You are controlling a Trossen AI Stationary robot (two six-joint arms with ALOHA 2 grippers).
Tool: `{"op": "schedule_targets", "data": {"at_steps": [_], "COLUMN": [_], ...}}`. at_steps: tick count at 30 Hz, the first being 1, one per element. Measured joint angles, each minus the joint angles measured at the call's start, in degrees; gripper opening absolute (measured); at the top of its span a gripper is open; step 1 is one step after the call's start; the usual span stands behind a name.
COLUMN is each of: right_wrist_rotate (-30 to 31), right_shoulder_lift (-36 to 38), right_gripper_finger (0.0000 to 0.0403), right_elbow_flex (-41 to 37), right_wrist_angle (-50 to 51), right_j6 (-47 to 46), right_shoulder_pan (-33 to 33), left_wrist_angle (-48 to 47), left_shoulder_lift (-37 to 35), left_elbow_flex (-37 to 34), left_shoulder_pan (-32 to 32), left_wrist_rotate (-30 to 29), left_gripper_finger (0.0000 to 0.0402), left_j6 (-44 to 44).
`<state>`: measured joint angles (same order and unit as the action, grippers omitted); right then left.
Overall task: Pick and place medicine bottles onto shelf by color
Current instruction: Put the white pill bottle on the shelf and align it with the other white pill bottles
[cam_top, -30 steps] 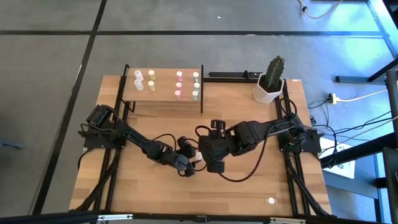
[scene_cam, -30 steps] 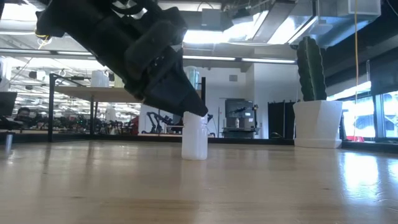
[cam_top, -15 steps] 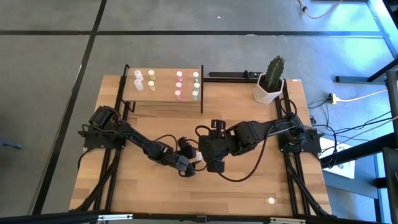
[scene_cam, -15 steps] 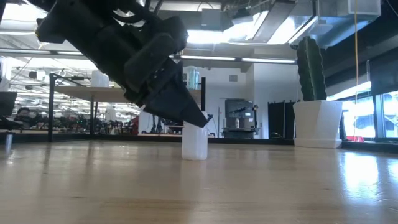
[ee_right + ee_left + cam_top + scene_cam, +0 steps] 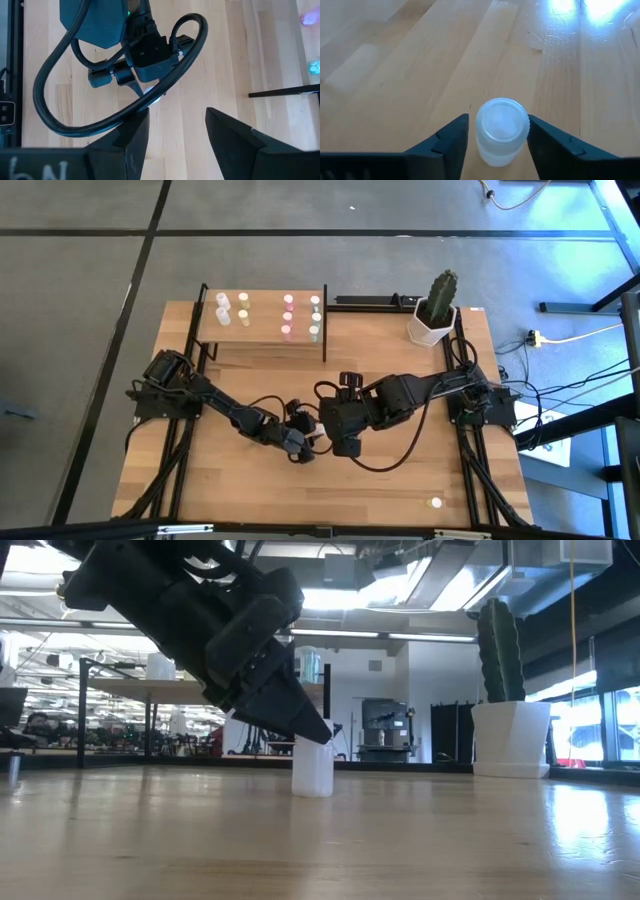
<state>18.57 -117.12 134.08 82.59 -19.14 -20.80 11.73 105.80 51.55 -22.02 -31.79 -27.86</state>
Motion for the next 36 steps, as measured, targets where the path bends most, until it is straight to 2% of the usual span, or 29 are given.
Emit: {"op": "schedule_targets", "data": {"at_steps": [9, 19, 29, 36], "right_wrist_rotate": [0.0, -0.2, -0.2, -0.2], "right_shoulder_lift": [0.0, 0.0, 0.0, 0.0], "right_gripper_finger": [0.0196, 0.0196, 0.0196, 0.0196], "right_elbow_flex": [0.0, 0.0, 0.0, 0.0], "right_wrist_angle": [0.0, 0.0, -0.2, -0.3], "right_j6": [0.0, 0.3, 1.7, 2.9], "right_shoulder_pan": [0.0, 0.0, 0.0, 0.0], "left_wrist_angle": [0.0, -1.2, -14.7, -26.5], "left_shoulder_lift": [0.0, -3.5, -17.3, -30.1], "left_elbow_flex": [0.0, -0.1, 0.0, 0.0], "left_shoulder_pan": [0.0, -0.4, -1.4, -2.7], "left_wrist_rotate": [0.0, -0.1, -1.4, -9.2], "left_gripper_finger": [0.0129, 0.0126, 0.0125, 0.0125], "left_j6": [-0.1, -0.1, -2.6, -4.9]}}
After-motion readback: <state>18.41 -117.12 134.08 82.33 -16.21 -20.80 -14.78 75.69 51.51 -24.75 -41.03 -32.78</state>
